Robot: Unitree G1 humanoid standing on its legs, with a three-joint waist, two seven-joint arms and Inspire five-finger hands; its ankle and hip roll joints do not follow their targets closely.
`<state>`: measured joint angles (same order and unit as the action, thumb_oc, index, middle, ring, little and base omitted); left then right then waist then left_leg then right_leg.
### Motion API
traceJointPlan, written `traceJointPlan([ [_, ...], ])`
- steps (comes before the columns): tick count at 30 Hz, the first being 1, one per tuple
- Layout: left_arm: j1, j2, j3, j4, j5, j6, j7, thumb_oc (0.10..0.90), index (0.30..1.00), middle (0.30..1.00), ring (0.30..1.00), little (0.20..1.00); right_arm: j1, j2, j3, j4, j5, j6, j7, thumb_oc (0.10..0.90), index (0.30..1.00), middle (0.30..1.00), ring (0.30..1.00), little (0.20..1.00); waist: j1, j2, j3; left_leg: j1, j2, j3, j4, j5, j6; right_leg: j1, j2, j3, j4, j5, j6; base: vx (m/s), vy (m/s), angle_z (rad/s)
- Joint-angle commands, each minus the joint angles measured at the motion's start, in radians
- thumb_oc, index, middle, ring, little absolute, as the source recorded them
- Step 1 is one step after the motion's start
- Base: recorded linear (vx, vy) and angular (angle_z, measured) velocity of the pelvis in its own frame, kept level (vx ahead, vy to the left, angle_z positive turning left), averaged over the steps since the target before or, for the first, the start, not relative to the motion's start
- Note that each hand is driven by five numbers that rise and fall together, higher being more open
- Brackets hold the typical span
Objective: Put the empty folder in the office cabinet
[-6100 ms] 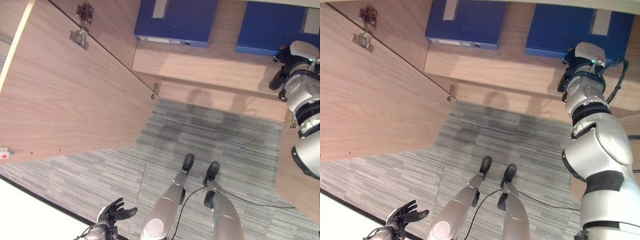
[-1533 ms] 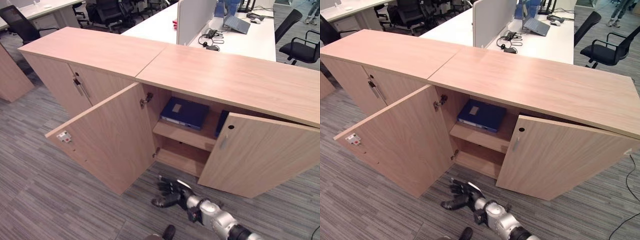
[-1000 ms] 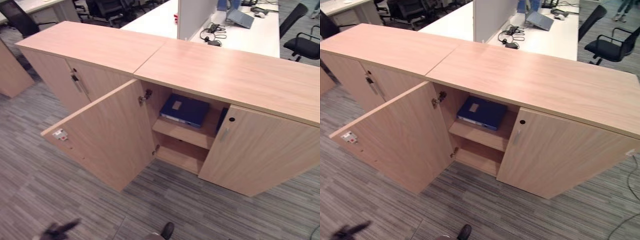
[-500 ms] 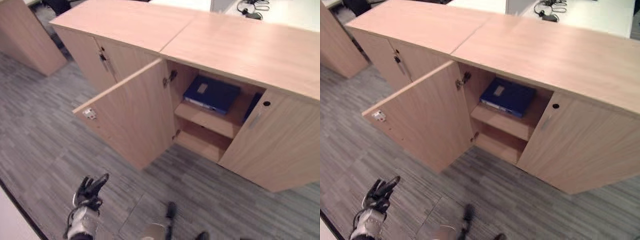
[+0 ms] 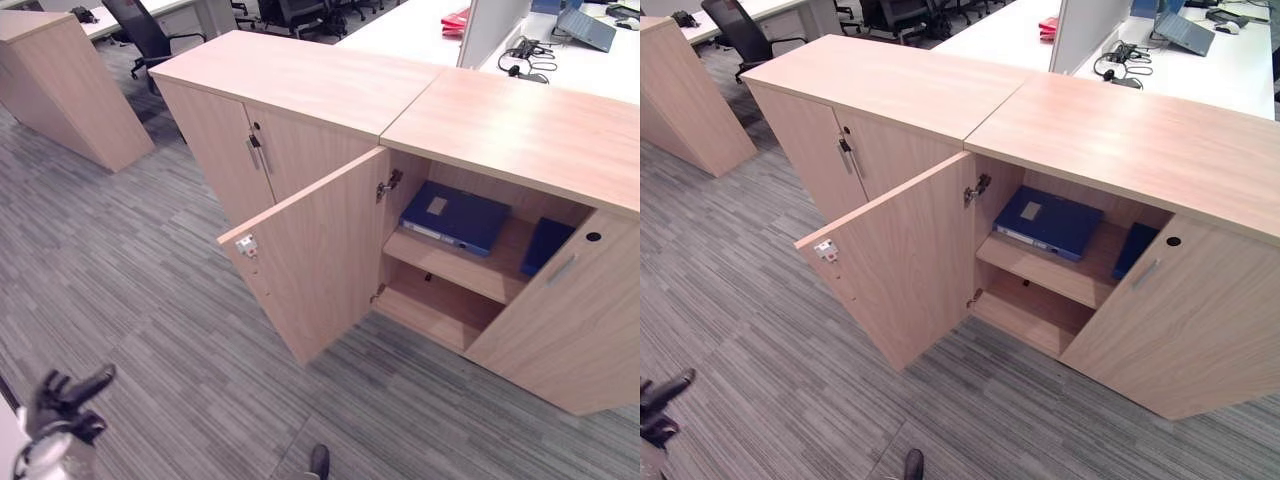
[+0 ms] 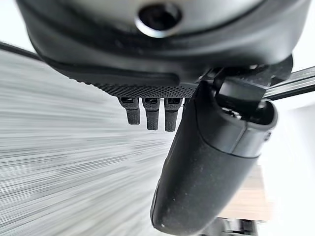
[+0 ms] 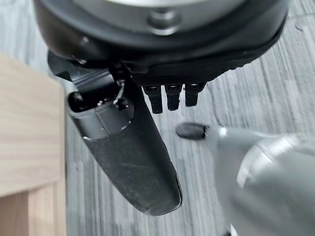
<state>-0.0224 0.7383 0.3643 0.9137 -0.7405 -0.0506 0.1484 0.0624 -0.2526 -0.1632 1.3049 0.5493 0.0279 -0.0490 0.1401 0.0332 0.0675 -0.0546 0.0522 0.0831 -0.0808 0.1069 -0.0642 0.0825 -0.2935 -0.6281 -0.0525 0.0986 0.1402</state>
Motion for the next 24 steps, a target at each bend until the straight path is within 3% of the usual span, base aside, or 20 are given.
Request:
traceJointPlan([
  [1,-0.097,0.082,0.036,0.034,0.047,-0.076,-0.028,0.8,0.9,0.9,0.9,0.9,0.004,-0.068,0.031,0.004,-0.02,-0.029,-0.003,0.8,0.9,0.9,0.9,0.9,0.003,0.026,-0.039,0.004,0.08,-0.02,-0.006,-0.105,-0.066,0.025,0.016,0.044,0.021,-0.09,0.04,0.04,-0.006,-0.29],
  [9,-0.168,0.147,-0.032,-0.001,0.093,-0.08,-0.05,0.8,0.9,0.9,0.9,0.9,0.006,-0.07,0.048,-0.005,-0.023,-0.037,0.004,0.8,0.9,0.9,0.9,0.9,-0.012,0.006,-0.04,0.031,0.085,0.005,-0.006,-0.115,-0.065,0.038,0.032,0.07,0.0,-0.081,0.051,0.03,-0.009,-0.19],
  [17,-0.304,0.162,-0.25,-0.124,0.126,-0.067,-0.15,0.8,0.9,0.9,0.9,0.9,0.017,-0.075,0.074,0.002,-0.054,-0.031,0.025,0.8,0.9,0.9,0.9,0.9,-0.048,-0.003,-0.044,0.055,0.09,0.028,-0.006,-0.127,-0.06,0.045,0.039,0.09,-0.01,-0.072,0.061,0.01,-0.012,-0.12],
  [24,-0.46,0.137,-0.397,-0.132,0.096,-0.061,-0.191,0.8,0.9,0.9,0.9,0.9,0.026,-0.064,0.083,0.005,-0.058,-0.025,0.04,0.8,0.9,0.9,0.9,0.9,-0.077,-0.009,-0.051,0.067,0.086,0.041,-0.006,-0.135,-0.056,0.046,0.038,0.104,-0.018,-0.063,0.066,-0.01,-0.002,-0.06],
])
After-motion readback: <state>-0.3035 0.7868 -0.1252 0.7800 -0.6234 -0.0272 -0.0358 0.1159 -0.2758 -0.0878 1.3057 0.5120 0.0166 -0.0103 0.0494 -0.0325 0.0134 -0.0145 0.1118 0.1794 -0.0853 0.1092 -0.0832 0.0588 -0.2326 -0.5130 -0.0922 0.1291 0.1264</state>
